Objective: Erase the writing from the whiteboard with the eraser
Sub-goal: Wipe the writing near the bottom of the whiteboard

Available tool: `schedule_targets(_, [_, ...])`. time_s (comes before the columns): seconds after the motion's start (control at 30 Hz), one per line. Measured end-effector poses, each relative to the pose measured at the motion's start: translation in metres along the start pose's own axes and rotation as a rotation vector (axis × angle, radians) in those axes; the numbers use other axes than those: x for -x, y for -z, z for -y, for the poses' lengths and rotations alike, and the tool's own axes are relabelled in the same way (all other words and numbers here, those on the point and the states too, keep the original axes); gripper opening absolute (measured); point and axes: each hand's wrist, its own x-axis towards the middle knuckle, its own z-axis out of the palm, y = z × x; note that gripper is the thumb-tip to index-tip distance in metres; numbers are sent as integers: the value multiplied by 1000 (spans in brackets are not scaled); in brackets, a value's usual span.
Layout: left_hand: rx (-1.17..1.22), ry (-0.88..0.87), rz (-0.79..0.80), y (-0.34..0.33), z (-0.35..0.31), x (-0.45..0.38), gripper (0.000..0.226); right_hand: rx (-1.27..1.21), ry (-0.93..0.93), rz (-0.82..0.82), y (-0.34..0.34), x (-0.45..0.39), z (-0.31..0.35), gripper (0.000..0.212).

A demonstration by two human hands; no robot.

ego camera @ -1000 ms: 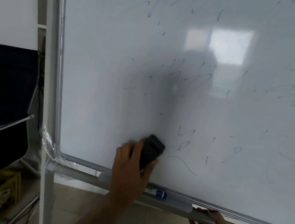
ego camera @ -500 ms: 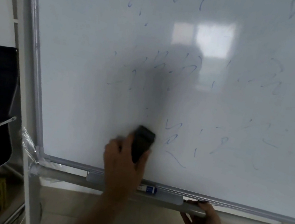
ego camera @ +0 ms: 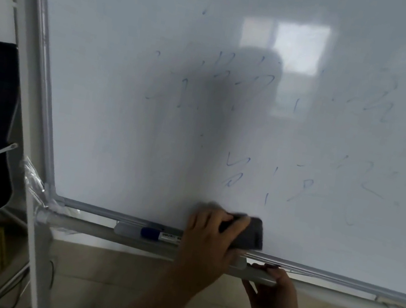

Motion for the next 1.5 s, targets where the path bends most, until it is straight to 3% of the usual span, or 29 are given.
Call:
schedule_targets(0.1, [127, 420, -202, 9, 6, -7, 54, -15, 5, -6, 0, 4, 0, 6])
schedule_targets(0.2, [286, 788, -360, 19, 17, -23, 58, -24, 3, 2, 0, 4, 1, 18])
schedule_targets(0.27, [386, 893, -417, 20, 15, -29, 61, -19, -3, 5, -2, 5, 0, 18])
schedule_targets(0.33, [353, 815, -417, 15, 2, -27, 59, -12, 1, -18, 0, 4, -1, 17])
schedule_targets(0.43, [157, 436, -221, 2, -23, -18, 54, 2, 0, -2, -1, 4, -2, 4])
schedule_targets(0.53, [8, 34, -30, -10, -39, -8, 56, 29, -6, 11, 1, 2, -3, 19])
schedule_targets(0.6, [-32, -89, 18, -13, -42, -5, 54, 32, 6, 11, 3, 2, -3, 12])
schedule_targets(0.67, [-49, -51, 3, -12, -38, -5, 54, 18, 19, -6, 6, 0, -3, 8])
schedule_targets(0.87, [144, 495, -241, 18, -1, -29, 49, 14, -4, -12, 2, 3, -1, 14])
schedule_targets(1.0, [282, 700, -375, 30, 12, -43, 48, -9, -8, -21, -1, 6, -1, 13])
schedule_targets(1.07, [257, 654, -367, 28, 5, -43, 46, -7, -9, -32, -1, 5, -2, 5])
schedule_targets(1.23, [-31, 75, -109, 16, -6, -40, 56, 9, -4, -16, 3, 5, 1, 7])
schedule_targets(1.3, [-70, 22, -79, 20, 0, -43, 56, 8, -2, -26, 4, 4, 1, 3])
schedule_targets(1.37, [-49, 217, -158, 32, 6, -49, 50, 4, 2, -29, 4, 4, 0, 3])
schedule_targets(1.43, [105, 572, -252, 47, 13, -58, 42, -3, 3, -26, 3, 4, 0, 6])
schedule_targets(1.5, [270, 787, -284, 55, 16, -66, 40, -2, 3, -25, 3, 5, -1, 5])
